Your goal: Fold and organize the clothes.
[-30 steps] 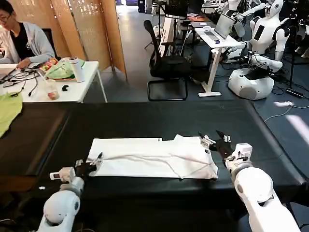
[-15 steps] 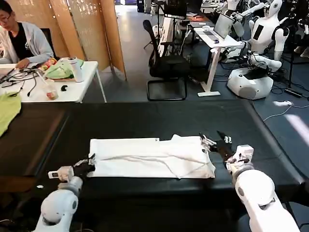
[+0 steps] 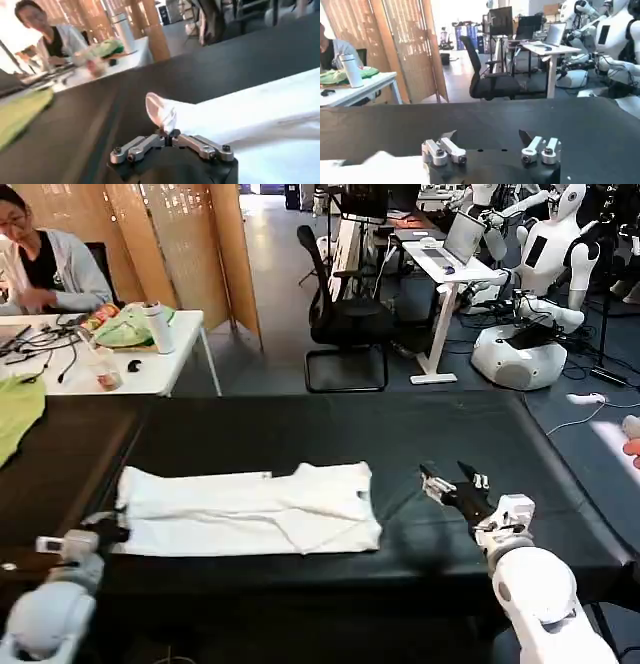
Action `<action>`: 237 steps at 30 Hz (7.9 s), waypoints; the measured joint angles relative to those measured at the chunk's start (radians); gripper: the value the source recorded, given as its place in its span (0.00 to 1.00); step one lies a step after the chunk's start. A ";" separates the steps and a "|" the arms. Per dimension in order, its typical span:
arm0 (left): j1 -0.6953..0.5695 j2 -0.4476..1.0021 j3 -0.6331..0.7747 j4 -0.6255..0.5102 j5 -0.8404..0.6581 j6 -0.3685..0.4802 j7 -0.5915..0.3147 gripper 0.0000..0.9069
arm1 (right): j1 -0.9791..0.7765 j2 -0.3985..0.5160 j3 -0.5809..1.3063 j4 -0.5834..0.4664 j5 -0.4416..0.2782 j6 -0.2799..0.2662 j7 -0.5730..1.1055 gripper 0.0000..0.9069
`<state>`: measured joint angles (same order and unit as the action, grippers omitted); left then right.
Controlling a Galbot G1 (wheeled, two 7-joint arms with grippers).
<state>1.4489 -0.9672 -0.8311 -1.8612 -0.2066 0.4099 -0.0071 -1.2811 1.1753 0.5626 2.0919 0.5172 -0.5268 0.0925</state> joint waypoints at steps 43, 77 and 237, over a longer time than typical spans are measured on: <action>-0.218 -0.295 0.585 -0.148 -0.378 0.093 -0.096 0.00 | -0.125 0.128 0.050 0.058 -0.155 0.007 -0.016 0.97; -0.094 -0.268 0.364 -0.215 -0.194 -0.029 -0.063 0.97 | 0.174 0.034 -0.387 -0.117 -0.160 0.002 -0.075 0.97; 0.139 -0.202 0.197 -0.318 -0.077 -0.224 0.051 0.97 | 0.334 -0.033 -0.389 -0.224 0.048 -0.210 -0.041 0.97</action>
<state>1.5875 -1.1694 -0.6341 -2.1796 -0.2833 0.1862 0.0439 -0.9470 1.1421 0.1736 1.8675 0.5656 -0.7364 0.0512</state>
